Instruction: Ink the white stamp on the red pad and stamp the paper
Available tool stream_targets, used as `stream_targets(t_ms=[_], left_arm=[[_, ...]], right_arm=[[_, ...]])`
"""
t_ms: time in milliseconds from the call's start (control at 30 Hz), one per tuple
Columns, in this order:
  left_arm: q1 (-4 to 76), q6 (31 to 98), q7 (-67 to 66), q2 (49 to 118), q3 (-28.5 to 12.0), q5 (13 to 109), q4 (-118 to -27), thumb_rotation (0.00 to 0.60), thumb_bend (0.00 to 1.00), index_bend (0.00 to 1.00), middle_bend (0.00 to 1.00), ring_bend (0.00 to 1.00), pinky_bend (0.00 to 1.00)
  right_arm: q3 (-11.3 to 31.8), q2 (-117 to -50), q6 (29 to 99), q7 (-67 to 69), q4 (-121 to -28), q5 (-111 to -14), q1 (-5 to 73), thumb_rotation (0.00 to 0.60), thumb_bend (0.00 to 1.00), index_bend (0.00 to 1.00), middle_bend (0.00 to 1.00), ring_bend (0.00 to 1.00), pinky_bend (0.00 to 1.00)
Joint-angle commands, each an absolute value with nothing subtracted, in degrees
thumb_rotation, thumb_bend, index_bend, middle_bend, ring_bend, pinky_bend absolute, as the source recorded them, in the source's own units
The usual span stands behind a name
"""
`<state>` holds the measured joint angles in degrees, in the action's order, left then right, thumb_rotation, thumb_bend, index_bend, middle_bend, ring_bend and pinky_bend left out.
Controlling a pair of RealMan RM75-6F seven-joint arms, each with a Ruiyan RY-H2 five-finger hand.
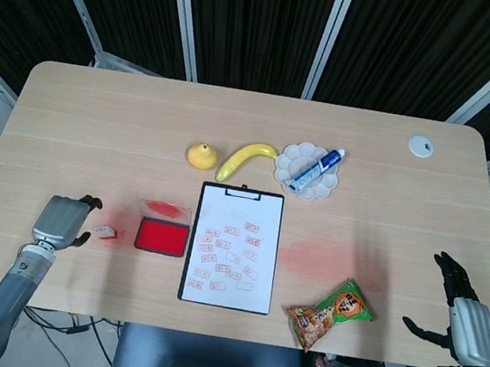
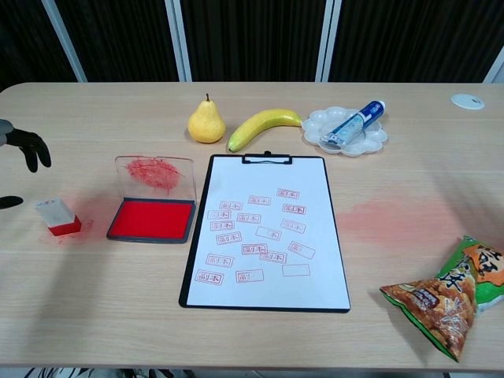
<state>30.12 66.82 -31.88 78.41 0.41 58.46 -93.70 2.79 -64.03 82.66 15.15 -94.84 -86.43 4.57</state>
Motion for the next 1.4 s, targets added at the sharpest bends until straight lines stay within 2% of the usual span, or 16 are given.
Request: stream_targets(t_ms=[33,533,1400], left_arm=[[29.7,67.4,-32.7,79.6,0.4,58.5,-93.5,0.600,0.29,0.35,0.36,0.82,0.97],[28.9,69.0,-37.0,85.1,-1.2,56.0,-91.4,0.600,0.30,0.39,0.40,0.83,0.97],[29.2,67.6,-39.9,87.2,-2.8,52.4,-89.8,0.600,0.33,0.44,0.45,0.83,0.97]], right_arm=[[2.7,-64.0,82.6,15.3,-94.9,-86.5,4.6,0.600,0.12,0.02,0.00,0.00,0.22],[2.6,-63.6,82.2,16.3,-95.1,-86.4,4.6,0.600,0.12,0.02,0.00,0.00,0.22],[2.6,-63.5,82.1,16.5,-95.3,-86.4,4.6,0.600,0.12,0.02,0.00,0.00,0.22]])
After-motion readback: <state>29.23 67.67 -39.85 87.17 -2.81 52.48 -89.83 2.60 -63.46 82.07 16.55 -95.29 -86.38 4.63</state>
